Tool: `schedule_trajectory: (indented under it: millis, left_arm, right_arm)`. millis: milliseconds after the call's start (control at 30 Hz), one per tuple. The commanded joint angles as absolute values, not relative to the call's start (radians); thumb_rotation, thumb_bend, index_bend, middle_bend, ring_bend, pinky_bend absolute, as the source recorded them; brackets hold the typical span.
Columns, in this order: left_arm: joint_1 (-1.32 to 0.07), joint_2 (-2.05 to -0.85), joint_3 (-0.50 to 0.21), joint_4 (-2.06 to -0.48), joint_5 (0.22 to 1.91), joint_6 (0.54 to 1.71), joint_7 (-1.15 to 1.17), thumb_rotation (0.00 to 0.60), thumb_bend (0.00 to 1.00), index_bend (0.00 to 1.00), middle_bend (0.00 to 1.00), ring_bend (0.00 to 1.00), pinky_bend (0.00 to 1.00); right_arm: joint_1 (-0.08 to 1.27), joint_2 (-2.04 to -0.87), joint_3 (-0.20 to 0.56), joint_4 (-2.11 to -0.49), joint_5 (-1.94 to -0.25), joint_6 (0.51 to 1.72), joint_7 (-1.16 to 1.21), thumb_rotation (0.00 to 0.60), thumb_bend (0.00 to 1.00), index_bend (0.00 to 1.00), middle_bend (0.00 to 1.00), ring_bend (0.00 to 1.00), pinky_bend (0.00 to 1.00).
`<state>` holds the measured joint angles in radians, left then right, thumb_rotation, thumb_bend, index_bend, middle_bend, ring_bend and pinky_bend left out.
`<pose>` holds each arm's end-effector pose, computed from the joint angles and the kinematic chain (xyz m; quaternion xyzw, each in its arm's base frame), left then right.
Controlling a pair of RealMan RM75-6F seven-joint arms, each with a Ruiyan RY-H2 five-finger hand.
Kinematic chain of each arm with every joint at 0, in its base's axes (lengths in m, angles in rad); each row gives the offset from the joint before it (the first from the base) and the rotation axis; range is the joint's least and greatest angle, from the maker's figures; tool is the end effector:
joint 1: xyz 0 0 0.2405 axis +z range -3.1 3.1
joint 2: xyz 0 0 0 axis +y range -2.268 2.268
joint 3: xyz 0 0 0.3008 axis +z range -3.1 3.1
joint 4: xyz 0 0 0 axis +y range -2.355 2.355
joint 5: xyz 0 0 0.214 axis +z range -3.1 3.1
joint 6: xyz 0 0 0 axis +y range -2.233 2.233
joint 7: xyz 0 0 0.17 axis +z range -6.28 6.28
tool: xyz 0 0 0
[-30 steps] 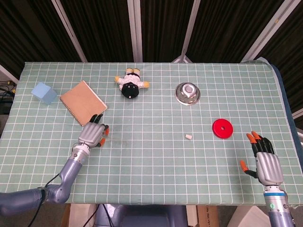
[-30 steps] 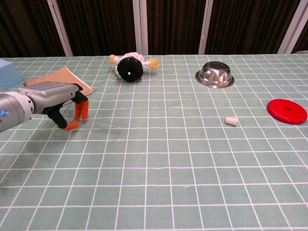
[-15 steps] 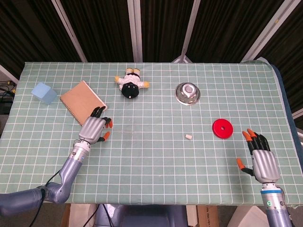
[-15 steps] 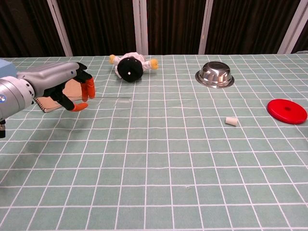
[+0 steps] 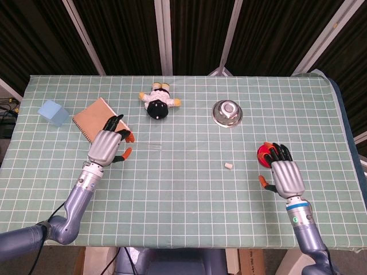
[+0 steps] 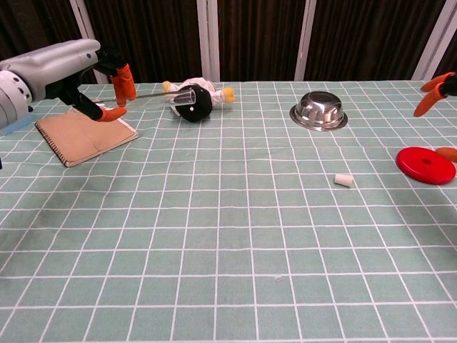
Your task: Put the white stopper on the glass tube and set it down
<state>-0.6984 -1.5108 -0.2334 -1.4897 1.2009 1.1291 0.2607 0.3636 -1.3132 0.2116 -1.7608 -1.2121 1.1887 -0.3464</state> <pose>-0.1696 0.4094 0.0232 -0.6804 -0.3507 -0.4561 0.4539 -0.2596 -0.3169 0.0802 0.6350 -0.4231 0.3865 0.5181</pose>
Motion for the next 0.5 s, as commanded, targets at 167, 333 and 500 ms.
schedule_trajectory:
  millis: [167,333,500]
  left_arm:
    - [-0.692,-1.48,-0.239,-1.51,1.2,1.13,0.257,0.6,0.66,0.54,0.5,0.04,0.0]
    - [-0.688,-1.46,-0.241,-1.512,1.2,1.127,0.247,0.6,0.66,0.54,0.5,0.04,0.0]
    - [-0.683,-1.443,-0.242,-1.505,1.202,1.124,0.225,0.6,0.66,0.54,0.5,0.04,0.0]
  right_arm:
    - [0.441,-1.491,0.225,-1.723,-1.066,1.184,-0.509,0.6,0.39,0.37,0.14,0.02,0.0]
    - [0.465,-1.587,0.231,-1.672,-0.998,1.208,-0.558,0.6,0.38,0.37,0.14,0.02,0.0]
    - [0.498,-1.691,0.263,-1.581,-0.936,1.234,-0.588,0.6,0.38,0.37,0.14,0.02,0.0]
